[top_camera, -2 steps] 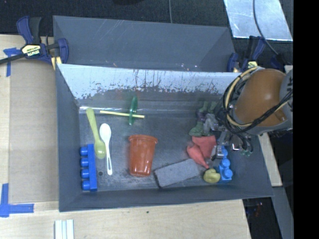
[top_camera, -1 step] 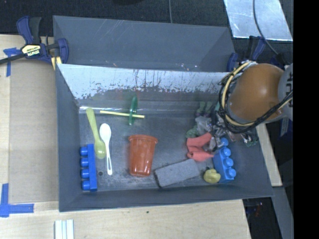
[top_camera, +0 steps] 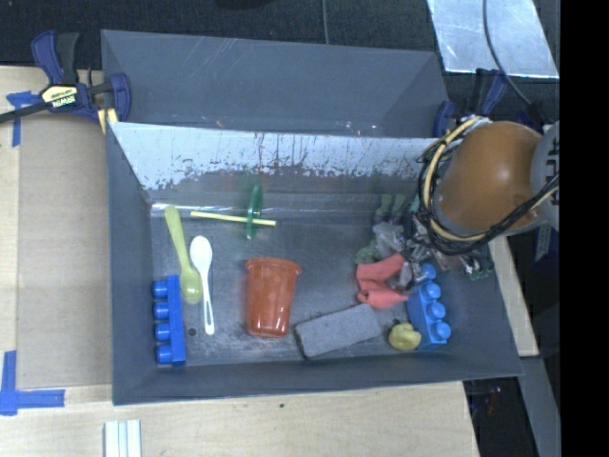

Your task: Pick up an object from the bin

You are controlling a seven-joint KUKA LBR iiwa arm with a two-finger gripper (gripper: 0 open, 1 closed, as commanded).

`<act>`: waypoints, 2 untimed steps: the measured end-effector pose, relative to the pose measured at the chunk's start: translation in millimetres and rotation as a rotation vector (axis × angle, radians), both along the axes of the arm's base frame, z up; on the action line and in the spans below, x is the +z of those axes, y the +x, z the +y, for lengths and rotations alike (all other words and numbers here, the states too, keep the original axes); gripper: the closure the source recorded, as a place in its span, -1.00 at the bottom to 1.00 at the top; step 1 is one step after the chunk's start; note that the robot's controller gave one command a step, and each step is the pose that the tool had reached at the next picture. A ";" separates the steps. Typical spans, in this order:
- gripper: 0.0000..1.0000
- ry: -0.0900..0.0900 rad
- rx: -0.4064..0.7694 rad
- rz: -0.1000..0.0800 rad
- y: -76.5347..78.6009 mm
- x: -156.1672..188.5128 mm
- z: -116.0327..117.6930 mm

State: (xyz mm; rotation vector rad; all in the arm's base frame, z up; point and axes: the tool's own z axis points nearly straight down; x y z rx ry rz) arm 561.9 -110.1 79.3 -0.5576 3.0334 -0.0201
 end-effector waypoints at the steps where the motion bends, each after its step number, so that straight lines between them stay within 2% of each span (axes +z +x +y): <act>1: 1.00 0.002 -0.041 -0.019 -7.2 0.4 0.1; 2: 1.00 0.005 -0.050 0.010 -7.7 52.4 2.3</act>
Offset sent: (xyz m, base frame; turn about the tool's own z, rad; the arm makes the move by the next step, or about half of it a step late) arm 0.0094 0.0044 0.1572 0.0588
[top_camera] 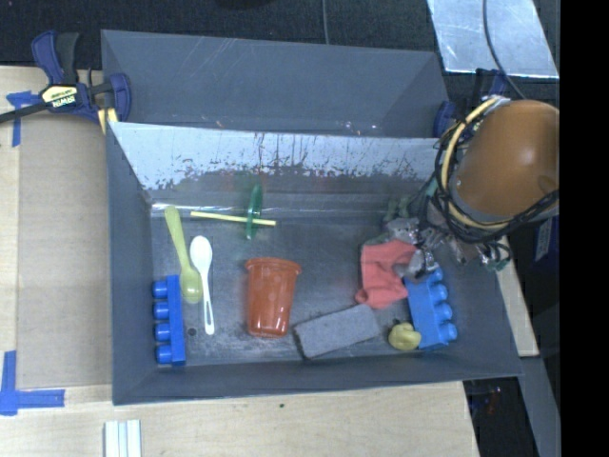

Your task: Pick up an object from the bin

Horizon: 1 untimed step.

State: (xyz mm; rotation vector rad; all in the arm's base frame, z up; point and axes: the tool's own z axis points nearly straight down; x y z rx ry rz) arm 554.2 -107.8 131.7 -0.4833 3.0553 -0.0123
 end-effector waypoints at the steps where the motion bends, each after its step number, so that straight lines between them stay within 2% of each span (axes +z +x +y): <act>1: 1.00 -0.003 0.039 -0.006 0.4 83.8 4.6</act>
Offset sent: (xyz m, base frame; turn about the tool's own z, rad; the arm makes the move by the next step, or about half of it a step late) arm -0.0254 0.0141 0.2024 -0.0815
